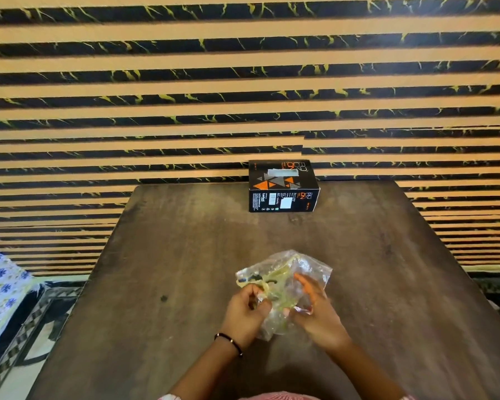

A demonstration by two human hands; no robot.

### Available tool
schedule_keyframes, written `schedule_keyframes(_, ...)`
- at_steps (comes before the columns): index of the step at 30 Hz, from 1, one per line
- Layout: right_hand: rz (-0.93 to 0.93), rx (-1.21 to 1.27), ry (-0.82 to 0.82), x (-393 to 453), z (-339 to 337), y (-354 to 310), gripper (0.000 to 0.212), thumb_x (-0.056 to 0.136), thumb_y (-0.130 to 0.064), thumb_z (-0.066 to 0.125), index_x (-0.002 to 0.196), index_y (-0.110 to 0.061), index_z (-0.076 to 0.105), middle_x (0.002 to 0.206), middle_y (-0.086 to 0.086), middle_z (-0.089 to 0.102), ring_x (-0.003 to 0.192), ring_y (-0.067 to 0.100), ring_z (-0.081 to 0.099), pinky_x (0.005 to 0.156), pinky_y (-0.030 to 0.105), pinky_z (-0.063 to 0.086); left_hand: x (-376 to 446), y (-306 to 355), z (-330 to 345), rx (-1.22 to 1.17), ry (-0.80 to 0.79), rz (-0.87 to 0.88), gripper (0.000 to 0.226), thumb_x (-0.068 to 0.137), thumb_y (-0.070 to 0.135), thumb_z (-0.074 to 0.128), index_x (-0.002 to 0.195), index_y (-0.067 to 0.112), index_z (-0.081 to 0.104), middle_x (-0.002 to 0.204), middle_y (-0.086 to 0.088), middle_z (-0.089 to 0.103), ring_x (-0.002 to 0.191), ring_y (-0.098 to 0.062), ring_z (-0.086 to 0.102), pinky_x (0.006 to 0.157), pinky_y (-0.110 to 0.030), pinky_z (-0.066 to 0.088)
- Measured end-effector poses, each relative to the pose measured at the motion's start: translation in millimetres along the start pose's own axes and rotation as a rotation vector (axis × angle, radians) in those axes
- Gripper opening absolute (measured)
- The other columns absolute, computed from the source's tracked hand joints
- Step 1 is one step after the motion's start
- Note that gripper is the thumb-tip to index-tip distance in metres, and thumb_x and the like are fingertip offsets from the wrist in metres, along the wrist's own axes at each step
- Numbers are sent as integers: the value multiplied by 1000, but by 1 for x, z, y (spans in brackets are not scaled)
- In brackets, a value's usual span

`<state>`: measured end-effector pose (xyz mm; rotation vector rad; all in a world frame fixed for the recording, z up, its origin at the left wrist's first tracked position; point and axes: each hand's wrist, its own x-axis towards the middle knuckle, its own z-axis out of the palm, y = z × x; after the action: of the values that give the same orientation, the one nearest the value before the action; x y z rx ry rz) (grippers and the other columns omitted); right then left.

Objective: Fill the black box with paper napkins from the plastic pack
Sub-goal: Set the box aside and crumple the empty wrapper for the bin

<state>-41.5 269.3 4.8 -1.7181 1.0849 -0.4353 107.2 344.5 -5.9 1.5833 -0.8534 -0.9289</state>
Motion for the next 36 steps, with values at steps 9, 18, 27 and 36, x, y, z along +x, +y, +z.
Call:
schedule_keyframes(9,102,-35,-61,3,4,3,63,57,-46,72,113,-19,61,105,0,69,96,16,65,90,41,52,-8,19,7,-97,-55,2,36,68,3,69,94,25,57,95,1,65,86,-12,64,79,-25,51)
schedule_keyframes(18,70,403,-256,-9,-11,-13,37,71,6,66,104,-10,66,97,10,74,89,22,69,79,31,56,-8,25,-8,-292,-393,-245,81,55,8,78,128,19,46,116,-10,62,106,-25,61,94,-38,49)
schedule_keyframes(27,37,282,-87,-15,-7,-12,49,74,-15,71,118,-30,55,118,1,63,104,16,63,93,38,52,-12,30,8,-298,-88,-215,35,73,-10,64,102,10,60,95,-11,69,87,-19,67,68,-27,56)
schedule_keyframes(36,-29,-79,-17,-32,-10,-11,82,54,-27,82,124,-40,40,116,-8,60,109,12,58,98,34,47,-20,39,31,-240,-175,-347,25,84,1,60,109,7,57,92,-12,70,84,-29,61,76,-42,54)
